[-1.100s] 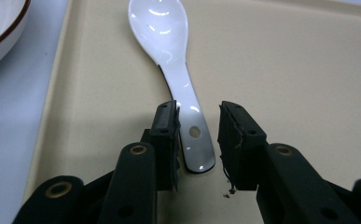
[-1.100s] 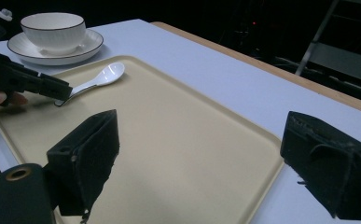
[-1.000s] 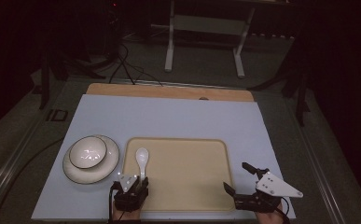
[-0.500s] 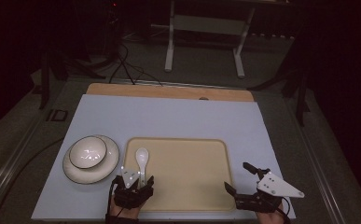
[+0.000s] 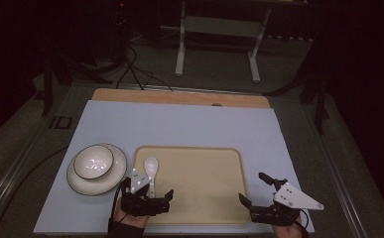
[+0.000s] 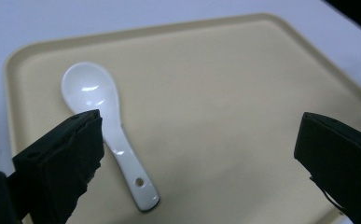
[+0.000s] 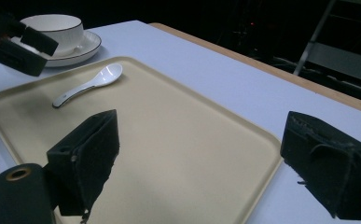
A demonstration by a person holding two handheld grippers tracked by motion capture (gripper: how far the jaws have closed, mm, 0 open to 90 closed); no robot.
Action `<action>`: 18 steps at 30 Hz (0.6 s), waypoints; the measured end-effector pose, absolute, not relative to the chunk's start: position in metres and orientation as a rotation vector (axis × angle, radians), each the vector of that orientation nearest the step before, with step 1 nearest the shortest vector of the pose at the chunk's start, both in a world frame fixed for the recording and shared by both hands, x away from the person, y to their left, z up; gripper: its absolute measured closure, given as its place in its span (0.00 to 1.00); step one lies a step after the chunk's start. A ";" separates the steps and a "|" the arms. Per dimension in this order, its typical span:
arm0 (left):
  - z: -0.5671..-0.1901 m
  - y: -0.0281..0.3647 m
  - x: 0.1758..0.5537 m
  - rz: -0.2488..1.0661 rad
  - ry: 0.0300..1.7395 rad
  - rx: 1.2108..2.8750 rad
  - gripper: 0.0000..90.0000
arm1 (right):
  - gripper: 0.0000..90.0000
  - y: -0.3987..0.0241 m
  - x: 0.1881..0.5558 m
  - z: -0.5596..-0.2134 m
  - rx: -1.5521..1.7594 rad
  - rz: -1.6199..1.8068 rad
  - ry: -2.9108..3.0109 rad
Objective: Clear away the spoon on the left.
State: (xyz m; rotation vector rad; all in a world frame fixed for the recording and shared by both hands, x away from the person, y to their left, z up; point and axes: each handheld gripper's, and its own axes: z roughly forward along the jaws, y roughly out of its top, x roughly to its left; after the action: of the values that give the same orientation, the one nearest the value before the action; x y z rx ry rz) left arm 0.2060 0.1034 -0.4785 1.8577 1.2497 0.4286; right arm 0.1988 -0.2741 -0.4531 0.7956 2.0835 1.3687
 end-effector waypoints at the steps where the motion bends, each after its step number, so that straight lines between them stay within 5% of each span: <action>1: -0.476 0.105 0.207 0.423 1.238 1.864 0.02 | 0.13 -0.274 0.199 -0.453 0.796 1.370 2.084; 18: -0.443 0.155 0.214 0.452 1.049 1.866 0.02 | 0.13 -0.273 0.198 -0.453 0.798 1.358 2.082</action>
State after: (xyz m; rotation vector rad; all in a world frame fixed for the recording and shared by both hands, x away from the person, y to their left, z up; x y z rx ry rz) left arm 0.2141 0.1551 -0.4434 1.8661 1.0493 0.4523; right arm 0.1981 -0.2733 -0.4531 0.7980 2.0816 1.3583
